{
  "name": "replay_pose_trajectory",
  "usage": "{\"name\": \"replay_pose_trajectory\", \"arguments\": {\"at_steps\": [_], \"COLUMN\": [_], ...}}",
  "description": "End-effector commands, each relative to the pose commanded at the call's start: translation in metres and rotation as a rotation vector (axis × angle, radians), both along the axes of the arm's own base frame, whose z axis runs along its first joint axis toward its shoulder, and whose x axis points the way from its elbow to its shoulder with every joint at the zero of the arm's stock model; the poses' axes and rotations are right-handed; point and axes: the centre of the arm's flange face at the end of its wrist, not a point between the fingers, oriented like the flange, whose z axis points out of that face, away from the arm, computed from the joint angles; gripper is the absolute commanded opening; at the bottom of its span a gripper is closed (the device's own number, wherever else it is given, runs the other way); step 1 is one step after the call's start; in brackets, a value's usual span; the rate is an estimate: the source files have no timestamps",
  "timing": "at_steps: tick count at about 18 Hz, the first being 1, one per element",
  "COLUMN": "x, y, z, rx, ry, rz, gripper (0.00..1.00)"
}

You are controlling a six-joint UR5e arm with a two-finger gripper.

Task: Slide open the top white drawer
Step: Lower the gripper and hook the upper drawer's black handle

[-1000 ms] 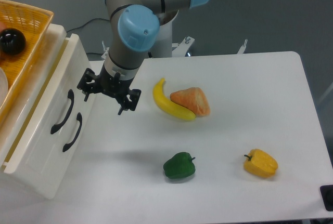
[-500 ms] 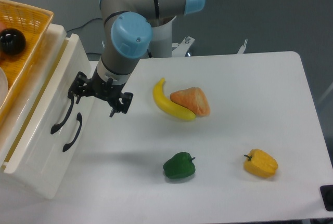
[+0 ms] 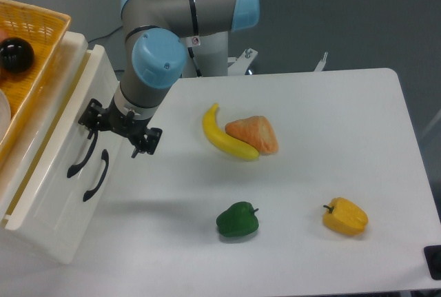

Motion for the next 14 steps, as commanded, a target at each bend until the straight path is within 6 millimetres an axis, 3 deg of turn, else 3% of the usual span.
{"name": "replay_pose_trajectory", "arguments": {"at_steps": [14], "x": [0.004], "y": [0.009], "z": [-0.012], "rx": [-0.001], "ry": [-0.012], "rz": [-0.012], "gripper": [1.00]}}
